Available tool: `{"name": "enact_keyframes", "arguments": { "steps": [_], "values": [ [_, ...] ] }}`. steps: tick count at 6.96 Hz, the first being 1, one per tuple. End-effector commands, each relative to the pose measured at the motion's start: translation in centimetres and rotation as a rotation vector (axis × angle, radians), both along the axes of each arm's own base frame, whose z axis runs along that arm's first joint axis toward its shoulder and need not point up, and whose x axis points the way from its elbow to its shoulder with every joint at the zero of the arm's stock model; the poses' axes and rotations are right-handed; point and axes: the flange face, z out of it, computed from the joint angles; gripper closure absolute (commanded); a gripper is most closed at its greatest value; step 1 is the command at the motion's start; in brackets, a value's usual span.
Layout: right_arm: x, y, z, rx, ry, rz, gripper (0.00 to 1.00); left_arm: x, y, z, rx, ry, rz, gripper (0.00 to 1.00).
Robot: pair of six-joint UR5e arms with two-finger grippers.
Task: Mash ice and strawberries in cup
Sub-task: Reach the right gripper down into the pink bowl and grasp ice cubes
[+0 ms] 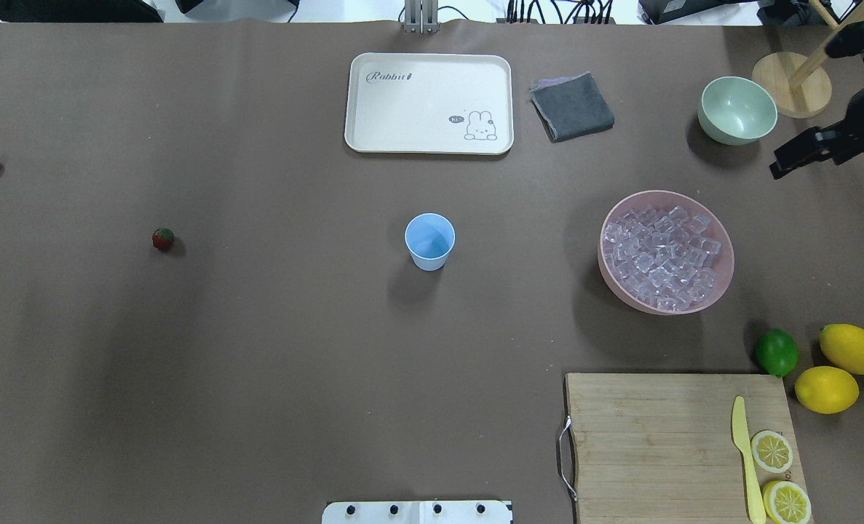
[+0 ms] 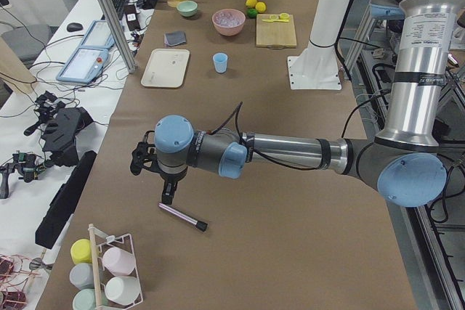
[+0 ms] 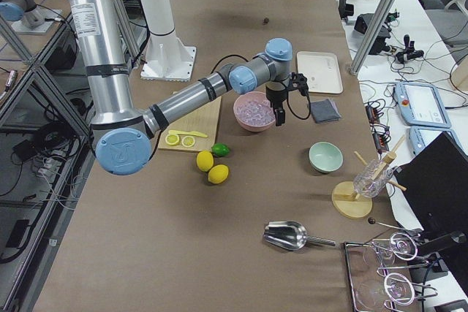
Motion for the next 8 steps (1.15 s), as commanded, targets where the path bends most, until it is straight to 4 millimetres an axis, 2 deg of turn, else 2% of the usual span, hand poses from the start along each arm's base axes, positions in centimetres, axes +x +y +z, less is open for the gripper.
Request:
{"name": "enact_keyframes", "arguments": {
  "steps": [1,2,4,5,6,8],
  "values": [
    [-6.6,2.2,-1.6,-0.018,-0.006,0.025,0.01,0.0,0.0,-0.1,0.001,-0.001,-0.002,0.02],
    [-9.0,2.6,-2.4,0.015,0.005,0.020,0.01,-0.2,0.1,-0.4,0.003,0.002,-0.005,0.02],
    [-10.3,3.1,-2.3,0.030,0.024,0.012,0.01,-0.2,0.1,-0.6,0.008,0.003,-0.006,0.02],
    [-11.0,3.7,-2.4,-0.031,0.015,0.070,0.01,-0.2,0.1,-0.8,0.011,0.003,-0.006,0.02],
    [-12.8,4.8,-2.5,-0.076,0.020,0.125,0.01,-0.2,0.1,-0.8,0.013,0.003,-0.006,0.02],
    [-13.5,5.1,-1.0,-0.077,0.058,0.129,0.01,-0.2,0.0,-1.0,0.015,0.002,-0.007,0.02]
  ]
}}
